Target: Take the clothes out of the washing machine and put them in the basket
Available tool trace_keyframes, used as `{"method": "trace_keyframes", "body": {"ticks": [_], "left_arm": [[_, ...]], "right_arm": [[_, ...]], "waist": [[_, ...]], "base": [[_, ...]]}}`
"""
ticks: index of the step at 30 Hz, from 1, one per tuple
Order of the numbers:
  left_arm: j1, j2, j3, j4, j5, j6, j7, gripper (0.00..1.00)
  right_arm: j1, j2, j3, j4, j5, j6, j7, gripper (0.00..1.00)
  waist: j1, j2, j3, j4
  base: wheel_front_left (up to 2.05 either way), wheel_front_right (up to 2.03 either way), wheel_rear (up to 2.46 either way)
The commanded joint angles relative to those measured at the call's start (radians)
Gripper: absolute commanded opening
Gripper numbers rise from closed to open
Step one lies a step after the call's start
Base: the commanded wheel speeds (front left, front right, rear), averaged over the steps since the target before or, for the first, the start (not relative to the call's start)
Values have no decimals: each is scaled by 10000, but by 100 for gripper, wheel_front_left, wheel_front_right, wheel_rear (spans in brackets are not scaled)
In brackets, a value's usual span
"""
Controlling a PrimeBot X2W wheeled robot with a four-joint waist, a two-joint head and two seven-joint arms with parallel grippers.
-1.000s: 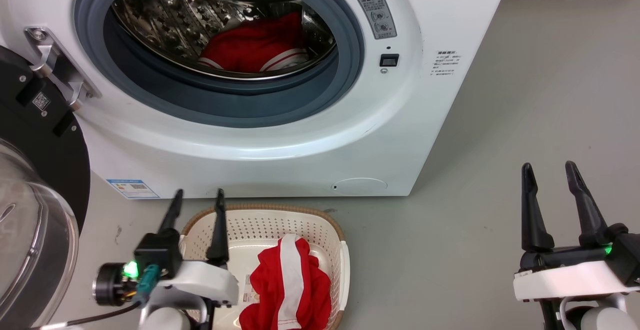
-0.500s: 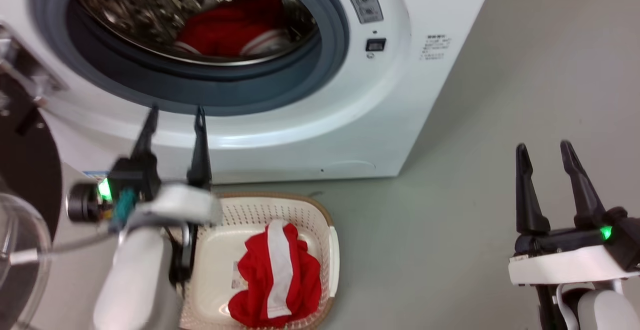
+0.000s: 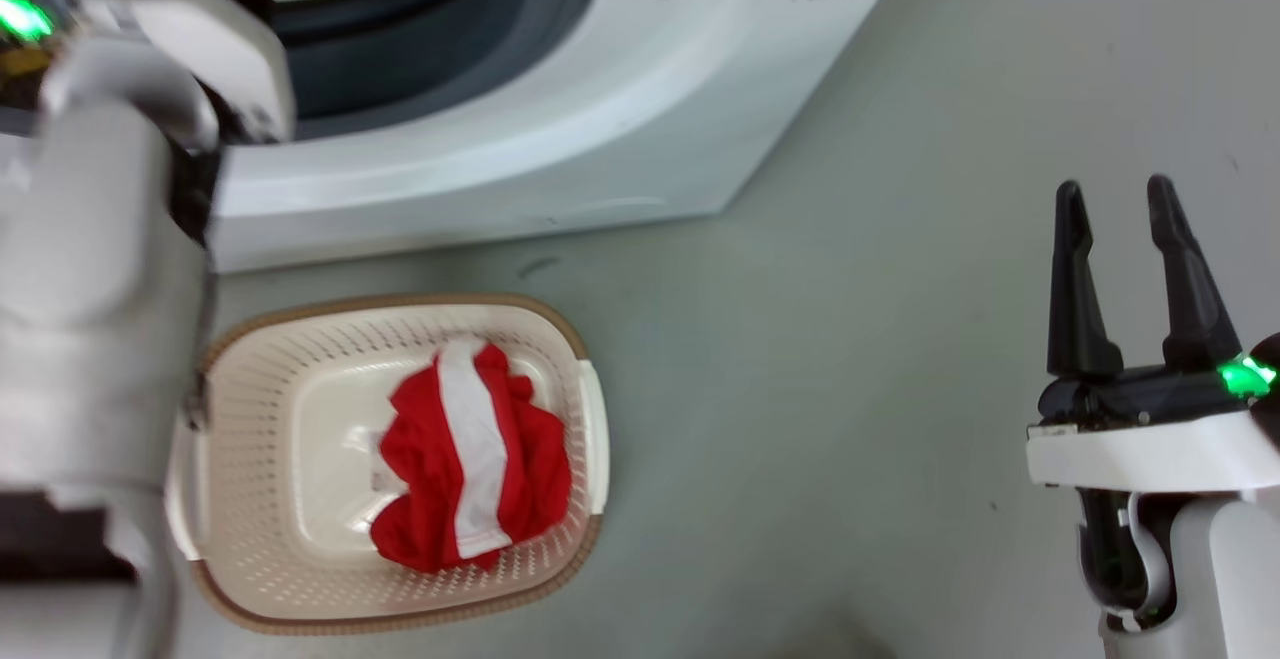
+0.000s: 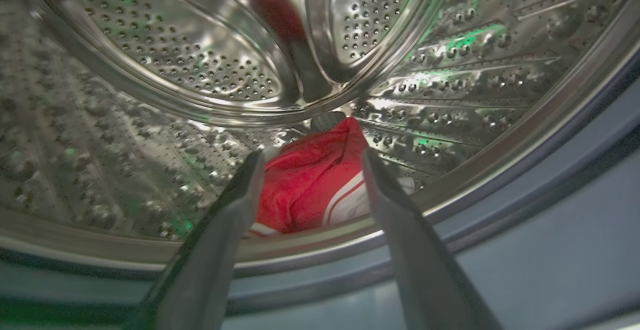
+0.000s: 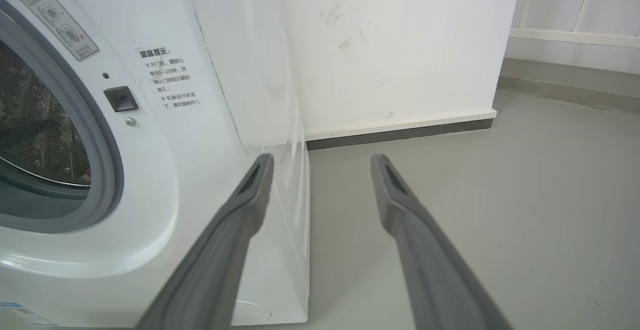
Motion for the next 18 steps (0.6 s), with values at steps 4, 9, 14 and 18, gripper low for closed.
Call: {"method": "trace_keyframes", "body": {"ticks": [4, 9, 14, 18], "left_arm": [[-1663, 511, -232, 1150, 160, -314, 920, 100], [-3473, 1075, -552, 2284, 260, -561, 2265, 100], [-4852, 1520, -935, 3126, 155, -678, 3832, 100], [-5620, 1868, -1355, 3499, 176, -689, 4879, 100]], "right_arm": [[-431, 20, 57, -80, 306, -5, -20, 100], [-649, 19, 82, -182, 613, -7, -20, 100], [-747, 20, 155, -194, 828, -7, -20, 100], [-770, 22, 304, -255, 1015, -7, -20, 100]], "waist": [[-2, 0, 1261, -833], [-2, 0, 1874, -1261], [-2, 0, 2285, -1622], [-2, 0, 2613, -1923]], "base": [[0, 0, 0], [0, 0, 0], [0, 0, 0], [0, 0, 0]]}}
